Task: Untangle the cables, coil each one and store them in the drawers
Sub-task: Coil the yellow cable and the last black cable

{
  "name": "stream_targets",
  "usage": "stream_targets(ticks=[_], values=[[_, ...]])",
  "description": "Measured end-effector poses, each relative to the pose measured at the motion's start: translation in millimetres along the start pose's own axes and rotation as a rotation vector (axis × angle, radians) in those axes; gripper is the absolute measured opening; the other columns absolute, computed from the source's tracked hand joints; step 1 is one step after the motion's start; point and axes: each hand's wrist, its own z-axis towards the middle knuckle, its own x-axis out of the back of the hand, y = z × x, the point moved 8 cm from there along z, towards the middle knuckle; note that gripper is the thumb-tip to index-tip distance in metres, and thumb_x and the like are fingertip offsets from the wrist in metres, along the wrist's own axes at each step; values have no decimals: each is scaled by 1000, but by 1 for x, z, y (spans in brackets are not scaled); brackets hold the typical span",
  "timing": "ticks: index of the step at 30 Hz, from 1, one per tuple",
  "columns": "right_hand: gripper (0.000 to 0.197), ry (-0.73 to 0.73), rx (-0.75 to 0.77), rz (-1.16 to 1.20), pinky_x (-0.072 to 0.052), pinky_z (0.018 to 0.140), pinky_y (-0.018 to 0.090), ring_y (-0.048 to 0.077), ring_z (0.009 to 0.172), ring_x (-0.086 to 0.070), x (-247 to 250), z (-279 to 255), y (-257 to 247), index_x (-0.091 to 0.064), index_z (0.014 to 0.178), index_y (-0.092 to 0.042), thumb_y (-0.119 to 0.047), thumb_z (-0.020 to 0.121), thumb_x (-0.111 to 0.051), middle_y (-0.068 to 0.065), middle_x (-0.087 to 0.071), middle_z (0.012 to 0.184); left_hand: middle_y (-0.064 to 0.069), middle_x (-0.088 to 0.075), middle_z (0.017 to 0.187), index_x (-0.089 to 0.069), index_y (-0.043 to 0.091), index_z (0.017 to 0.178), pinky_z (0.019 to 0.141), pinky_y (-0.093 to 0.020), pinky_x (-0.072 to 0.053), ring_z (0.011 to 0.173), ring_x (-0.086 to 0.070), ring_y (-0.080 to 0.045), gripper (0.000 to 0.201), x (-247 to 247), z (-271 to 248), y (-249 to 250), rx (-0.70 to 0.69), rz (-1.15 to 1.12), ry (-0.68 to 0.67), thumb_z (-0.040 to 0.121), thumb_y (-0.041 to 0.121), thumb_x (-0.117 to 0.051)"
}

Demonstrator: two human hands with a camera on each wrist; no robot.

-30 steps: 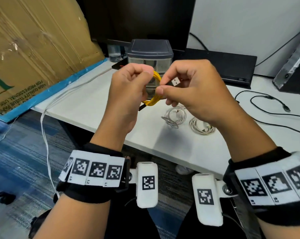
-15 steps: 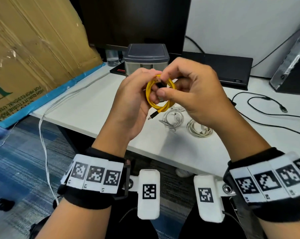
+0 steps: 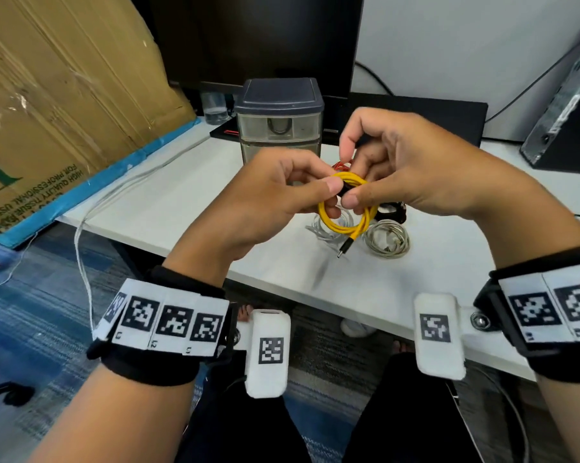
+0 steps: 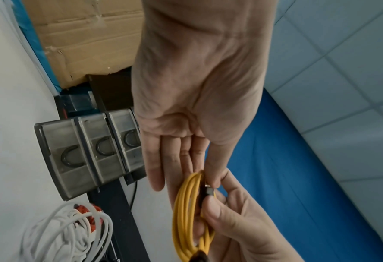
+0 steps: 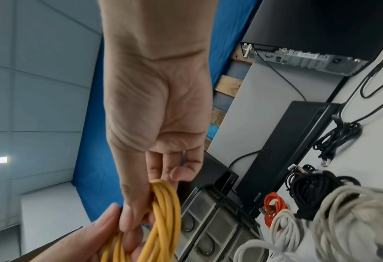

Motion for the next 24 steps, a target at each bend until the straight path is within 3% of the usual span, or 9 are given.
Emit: stream_targets(ticks=[2, 5, 8, 11, 13, 16, 20, 24], values=[[42, -32, -43, -21, -56, 64, 31, 28, 70, -73, 1, -3, 5, -54, 102, -17, -3, 76, -84, 14, -73, 81, -24, -75, 95, -72, -1, 106, 87, -36, -62, 89, -75, -32, 13, -4, 1, -1, 3, 2, -16, 97, 8, -68], [42, -93, -111, -91, -55, 75, 52, 38, 76, -72, 2, -9, 11, -56, 103, -16, -6, 75, -86, 14, -74, 82, -20, -75, 91, -71, 0, 103, 84, -32, -61, 86, -76, -29, 11, -16, 1, -2, 14, 32, -66, 95, 7, -70], [43, -141, -163, -143, -54, 77, 57, 38, 75, -71, 2, -12, 15, -57, 101, -16, -6, 73, -87, 14, -73, 79, -13, -73, 89, -71, 3, 103, 92, -43, -60, 83, -76, -22, 11, -25, 3, -4, 41, 86, -97, 94, 10, -72], [42, -145, -190, -209, -52, 77, 64, 46, 78, -67, 3, -10, 14, -58, 99, -20, -11, 72, -89, 11, -73, 79, -19, -72, 97, -70, 3, 104, 93, -54, -58, 86, -77, -26, 12, -28, 7, -5, 75, 103, -106, 94, 9, -72], [42, -154, -211, -247, -51, 71, 57, 40, 71, -64, 3, -7, 14, -58, 98, -23, -14, 72, -90, 9, -73, 80, -22, -70, 101, -69, 4, 103, 92, -55, -58, 88, -76, -28, 10, -28, 8, -5, 100, 120, -117, 94, 9, -72], [42, -183, -231, -304, -46, 63, 36, 13, 60, -62, -3, -3, 17, -59, 97, -24, -16, 71, -91, 0, -73, 76, -23, -67, 109, -67, 5, 100, 89, -46, -61, 95, -75, -31, 8, -29, 6, -10, 160, 154, -157, 94, 9, -72], [41, -204, -242, -372, -43, 56, 28, 8, 58, -60, -11, 1, 18, -59, 93, -27, -20, 70, -92, -3, -74, 78, -20, -67, 112, -67, 4, 103, 85, -38, -63, 97, -74, -29, 13, -26, 3, -18, 222, 192, -177, 93, 10, -73], [40, -182, -250, -439, -42, 57, 26, 5, 57, -59, -12, 7, 15, -61, 92, -27, -24, 68, -94, -7, -74, 78, -10, -70, 97, -68, 7, 101, 80, -31, -63, 91, -76, -22, 10, -20, 4, -19, 240, 230, -155, 93, 10, -73]])
